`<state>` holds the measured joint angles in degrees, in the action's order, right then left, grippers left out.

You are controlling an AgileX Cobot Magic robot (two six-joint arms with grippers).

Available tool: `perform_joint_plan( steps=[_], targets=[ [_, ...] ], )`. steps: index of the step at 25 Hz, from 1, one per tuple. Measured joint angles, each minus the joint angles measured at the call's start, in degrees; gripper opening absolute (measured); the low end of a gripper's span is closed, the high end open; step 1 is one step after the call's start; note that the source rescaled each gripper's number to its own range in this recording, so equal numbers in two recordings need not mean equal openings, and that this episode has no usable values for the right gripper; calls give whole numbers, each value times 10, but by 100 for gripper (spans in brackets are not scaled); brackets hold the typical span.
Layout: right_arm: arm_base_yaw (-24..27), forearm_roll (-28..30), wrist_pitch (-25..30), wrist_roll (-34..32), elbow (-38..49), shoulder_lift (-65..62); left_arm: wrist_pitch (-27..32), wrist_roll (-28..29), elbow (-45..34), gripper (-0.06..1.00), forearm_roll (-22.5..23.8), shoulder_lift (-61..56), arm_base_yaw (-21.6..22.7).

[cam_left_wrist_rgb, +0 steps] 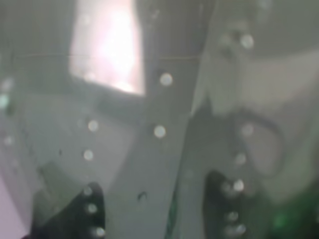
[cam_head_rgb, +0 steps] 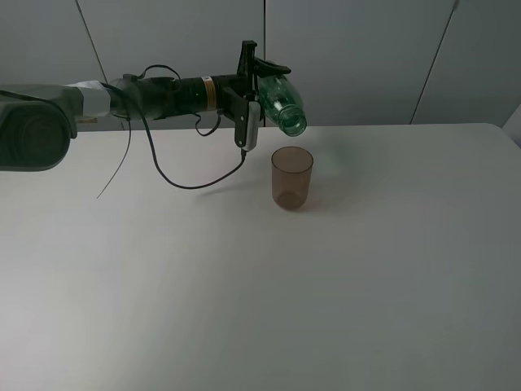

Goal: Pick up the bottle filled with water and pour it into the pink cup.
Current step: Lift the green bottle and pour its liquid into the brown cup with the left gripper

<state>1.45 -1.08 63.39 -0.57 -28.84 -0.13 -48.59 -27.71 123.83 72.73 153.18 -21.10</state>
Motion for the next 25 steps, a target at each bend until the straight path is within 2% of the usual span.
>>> perform_joint_plan(
  steps=[16, 25],
  targets=[
    [0, 0, 0, 0, 0, 0, 22, -55, 17, 1, 6, 0, 2],
    [0, 0, 0, 0, 0, 0, 24, -61, 29, 1, 9, 0, 4]
  ],
)
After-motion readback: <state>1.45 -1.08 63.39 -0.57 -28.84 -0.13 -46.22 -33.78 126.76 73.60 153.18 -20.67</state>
